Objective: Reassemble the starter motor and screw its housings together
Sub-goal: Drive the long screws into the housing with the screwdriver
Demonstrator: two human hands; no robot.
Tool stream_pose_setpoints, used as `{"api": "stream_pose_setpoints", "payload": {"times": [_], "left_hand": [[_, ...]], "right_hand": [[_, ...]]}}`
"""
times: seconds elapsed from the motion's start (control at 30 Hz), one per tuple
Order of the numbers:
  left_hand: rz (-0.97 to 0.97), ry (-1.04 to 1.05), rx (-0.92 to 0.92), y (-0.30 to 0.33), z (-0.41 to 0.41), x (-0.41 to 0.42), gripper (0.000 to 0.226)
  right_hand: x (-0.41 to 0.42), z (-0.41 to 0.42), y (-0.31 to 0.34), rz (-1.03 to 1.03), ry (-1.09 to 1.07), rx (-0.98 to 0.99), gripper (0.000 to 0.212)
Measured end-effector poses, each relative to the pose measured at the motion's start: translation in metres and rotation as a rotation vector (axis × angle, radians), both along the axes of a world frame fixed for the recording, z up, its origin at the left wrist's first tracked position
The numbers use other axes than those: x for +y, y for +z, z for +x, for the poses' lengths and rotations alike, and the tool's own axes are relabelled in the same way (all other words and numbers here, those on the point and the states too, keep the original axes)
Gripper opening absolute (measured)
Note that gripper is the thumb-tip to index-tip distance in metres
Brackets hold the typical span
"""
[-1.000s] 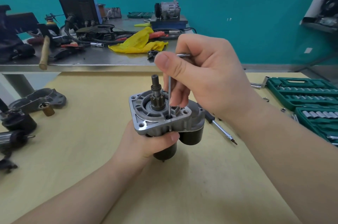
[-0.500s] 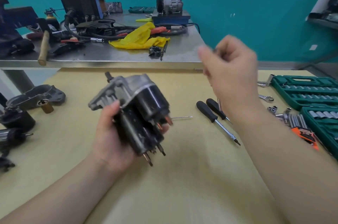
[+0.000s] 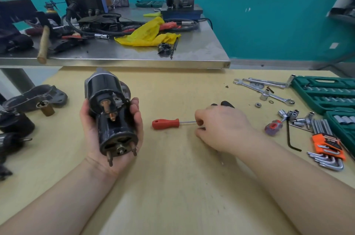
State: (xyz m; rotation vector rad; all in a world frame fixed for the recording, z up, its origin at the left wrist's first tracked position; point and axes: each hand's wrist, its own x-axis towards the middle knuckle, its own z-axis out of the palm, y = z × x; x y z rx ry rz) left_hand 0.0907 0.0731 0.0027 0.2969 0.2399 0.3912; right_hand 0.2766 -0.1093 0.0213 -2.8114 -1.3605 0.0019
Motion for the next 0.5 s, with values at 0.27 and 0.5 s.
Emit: {"api": "stream_pose_setpoints", "payload": {"times": [0.27,0.5], "left_hand": [[-0.056,0.07,0.043,0.003,0.014,-0.013,0.064],[0.027,0.096,0.082,0.005,0.018,-0.012,0.06]], "right_hand": [[0.028,-0.018,-0.033,0.175,0.358,0.008,0.046],[0.017,0.018,-0.034,0.272,0.058,-0.014,0.045]]}}
